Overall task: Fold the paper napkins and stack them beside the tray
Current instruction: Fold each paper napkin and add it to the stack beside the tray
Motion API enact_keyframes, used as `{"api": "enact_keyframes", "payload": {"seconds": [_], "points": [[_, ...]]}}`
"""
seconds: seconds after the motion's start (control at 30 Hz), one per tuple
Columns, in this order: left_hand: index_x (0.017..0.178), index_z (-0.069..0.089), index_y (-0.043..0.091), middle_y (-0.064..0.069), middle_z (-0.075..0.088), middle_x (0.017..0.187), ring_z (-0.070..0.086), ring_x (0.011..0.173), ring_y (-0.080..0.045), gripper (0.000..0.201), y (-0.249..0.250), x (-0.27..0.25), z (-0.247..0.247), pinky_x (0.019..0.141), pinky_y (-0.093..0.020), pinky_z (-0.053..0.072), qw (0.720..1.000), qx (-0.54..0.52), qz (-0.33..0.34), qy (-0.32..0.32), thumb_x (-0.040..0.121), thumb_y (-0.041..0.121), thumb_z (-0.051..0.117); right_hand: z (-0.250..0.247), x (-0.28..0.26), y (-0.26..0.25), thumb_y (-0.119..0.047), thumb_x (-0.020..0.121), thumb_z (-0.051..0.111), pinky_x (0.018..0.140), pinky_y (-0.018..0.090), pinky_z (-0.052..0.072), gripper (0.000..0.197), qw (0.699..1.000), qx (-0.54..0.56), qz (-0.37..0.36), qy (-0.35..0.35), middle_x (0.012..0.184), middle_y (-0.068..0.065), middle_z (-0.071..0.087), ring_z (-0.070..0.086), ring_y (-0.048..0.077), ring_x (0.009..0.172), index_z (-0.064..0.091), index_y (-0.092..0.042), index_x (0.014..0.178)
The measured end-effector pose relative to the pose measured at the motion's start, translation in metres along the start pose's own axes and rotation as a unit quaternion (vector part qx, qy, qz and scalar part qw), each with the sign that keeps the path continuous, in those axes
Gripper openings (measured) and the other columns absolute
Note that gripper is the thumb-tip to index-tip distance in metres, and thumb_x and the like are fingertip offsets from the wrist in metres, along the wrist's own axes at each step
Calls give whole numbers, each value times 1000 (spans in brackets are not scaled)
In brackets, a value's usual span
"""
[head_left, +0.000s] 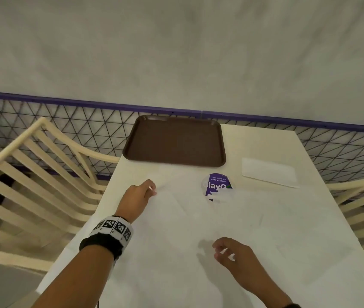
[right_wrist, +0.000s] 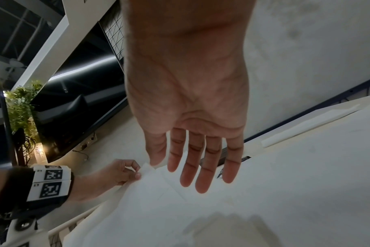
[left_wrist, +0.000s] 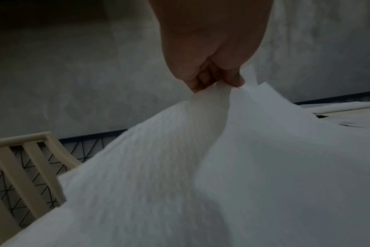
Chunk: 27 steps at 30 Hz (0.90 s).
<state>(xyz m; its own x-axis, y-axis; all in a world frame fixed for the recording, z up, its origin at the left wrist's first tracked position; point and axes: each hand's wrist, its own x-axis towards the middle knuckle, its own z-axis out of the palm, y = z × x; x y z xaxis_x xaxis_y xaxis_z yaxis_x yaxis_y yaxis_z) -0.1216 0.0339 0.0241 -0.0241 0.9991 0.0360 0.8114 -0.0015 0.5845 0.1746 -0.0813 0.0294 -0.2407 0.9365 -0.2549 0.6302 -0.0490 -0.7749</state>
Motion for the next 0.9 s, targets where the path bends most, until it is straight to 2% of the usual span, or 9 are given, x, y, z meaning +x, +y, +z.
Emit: {"api": "enact_keyframes", "payload": {"seconds": [0.1,0.2,0.33,0.43,0.57,0.67,0.73,0.83,0.9], "points": [[86,58,16,-2,71,99,64,93,-26,8,6,-1,-5,78,-33,49,1000,7,17,-8,91,22,57,-1,-5,5,-25,85,63,76,13,44,31,1000,-4,7,-26,88,-23,61,58,0,80,55,-55,86],[79,58,20,7,64,118,56,113,-14,10,30,-2,-19,92,-24,41,997,-26,70,-3,88,18,63,-8,-4,-1,-29,83,66,83,7,35,39,999,-39,1,-5,102,-29,54,51,-1,101,50,-63,93],[84,55,20,6,67,76,60,75,-18,8,95,-14,-54,73,-38,50,986,-63,140,-70,89,24,60,-18,22,-18,-31,69,79,99,18,24,81,995,19,-8,102,129,-21,34,28,3,122,32,-37,135],[84,46,30,-2,68,70,56,64,-20,17,143,-23,-79,62,-34,47,974,-109,178,-91,89,23,61,-25,50,-31,-41,53,87,107,31,30,103,988,146,-3,53,139,-17,35,31,6,129,29,-39,138],[85,42,35,-6,71,78,64,68,-20,25,169,-14,-89,63,-31,50,971,-189,136,-55,88,20,62,-44,60,-42,-12,65,82,84,29,53,56,951,307,4,-25,112,1,69,65,19,104,61,-17,117],[76,51,28,4,65,75,59,68,-1,22,162,-3,-83,63,-13,43,976,-182,117,-8,90,12,58,-71,58,-34,-3,71,75,77,34,56,23,936,347,14,66,94,7,74,68,27,90,71,-8,93],[70,57,28,5,63,77,56,67,3,31,155,4,-70,65,-12,40,980,-176,90,-29,90,4,56,-93,58,-25,-2,71,74,77,36,56,18,930,342,12,130,87,4,74,68,26,85,71,-9,88],[88,57,36,-8,67,81,64,78,-14,39,152,3,-48,79,-30,48,957,-280,23,-72,83,-3,63,-123,53,-18,-7,73,75,74,31,57,14,931,302,-8,203,85,-2,73,70,16,78,71,-13,86],[109,50,40,-1,70,72,67,76,-10,54,152,-6,-35,82,-22,49,940,-334,3,-66,79,-2,67,-133,41,-15,-8,74,74,68,23,56,14,932,271,-40,236,74,-11,73,68,6,71,69,-21,77]]}}
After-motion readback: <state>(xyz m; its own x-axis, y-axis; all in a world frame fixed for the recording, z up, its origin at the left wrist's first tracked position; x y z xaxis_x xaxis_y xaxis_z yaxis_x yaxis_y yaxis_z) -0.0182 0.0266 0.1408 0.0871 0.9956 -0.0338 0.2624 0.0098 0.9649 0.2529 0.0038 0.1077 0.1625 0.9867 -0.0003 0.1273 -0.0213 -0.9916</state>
